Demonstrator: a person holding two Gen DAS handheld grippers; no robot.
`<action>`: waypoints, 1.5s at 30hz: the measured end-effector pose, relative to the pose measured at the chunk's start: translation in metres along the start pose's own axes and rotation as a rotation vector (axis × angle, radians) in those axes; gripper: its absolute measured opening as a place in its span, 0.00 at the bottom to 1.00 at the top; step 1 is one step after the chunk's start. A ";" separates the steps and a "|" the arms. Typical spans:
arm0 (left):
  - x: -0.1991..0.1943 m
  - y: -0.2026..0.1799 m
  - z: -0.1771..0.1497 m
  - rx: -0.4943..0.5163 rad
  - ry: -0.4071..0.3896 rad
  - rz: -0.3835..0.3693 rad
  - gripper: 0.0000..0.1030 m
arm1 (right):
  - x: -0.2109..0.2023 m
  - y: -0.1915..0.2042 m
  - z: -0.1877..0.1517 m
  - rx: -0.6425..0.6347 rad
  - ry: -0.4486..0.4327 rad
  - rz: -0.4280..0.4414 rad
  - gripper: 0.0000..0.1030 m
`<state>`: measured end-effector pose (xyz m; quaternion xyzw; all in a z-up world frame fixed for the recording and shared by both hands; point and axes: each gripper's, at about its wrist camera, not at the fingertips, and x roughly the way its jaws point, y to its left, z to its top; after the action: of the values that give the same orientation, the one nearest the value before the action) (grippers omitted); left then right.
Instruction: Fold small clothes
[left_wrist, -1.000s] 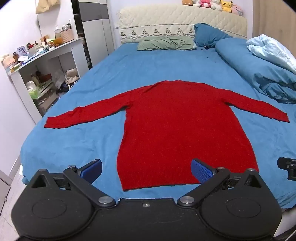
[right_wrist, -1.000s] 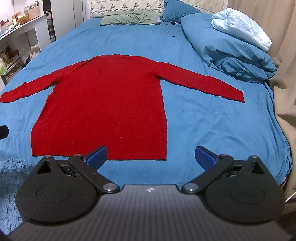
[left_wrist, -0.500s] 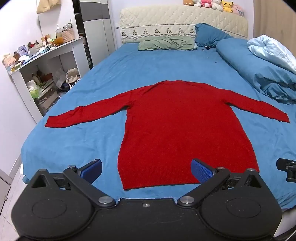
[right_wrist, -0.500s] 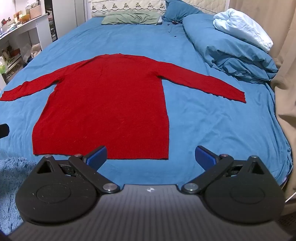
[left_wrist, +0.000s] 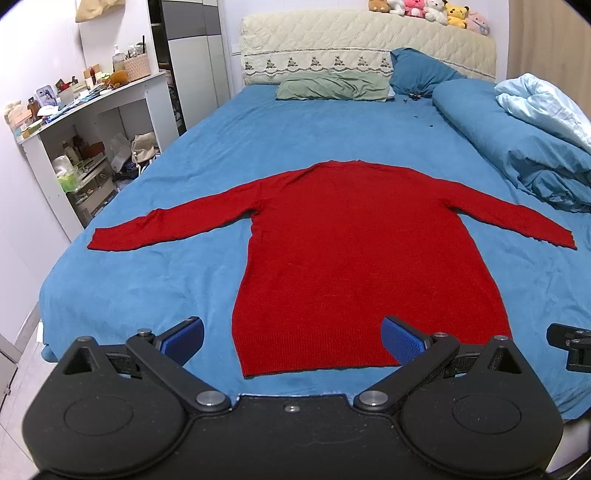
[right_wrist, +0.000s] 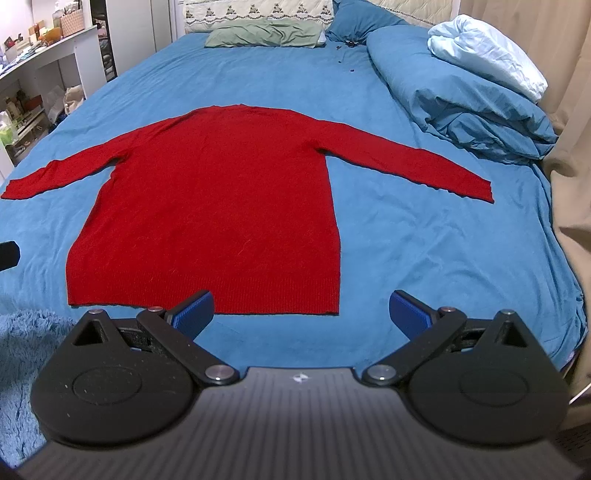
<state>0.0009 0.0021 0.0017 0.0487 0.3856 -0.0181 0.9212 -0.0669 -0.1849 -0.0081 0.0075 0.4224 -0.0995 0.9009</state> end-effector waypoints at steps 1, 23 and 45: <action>0.000 0.000 0.000 0.000 0.001 0.000 1.00 | 0.000 0.001 0.000 0.001 0.000 0.000 1.00; -0.002 0.000 0.000 -0.017 0.001 -0.001 1.00 | 0.001 -0.003 -0.003 0.003 0.000 0.013 1.00; -0.002 0.002 0.002 -0.028 -0.001 -0.001 1.00 | -0.001 -0.003 -0.001 0.007 0.001 0.025 1.00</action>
<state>0.0009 0.0038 0.0052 0.0358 0.3855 -0.0132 0.9219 -0.0682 -0.1872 -0.0077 0.0159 0.4221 -0.0900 0.9019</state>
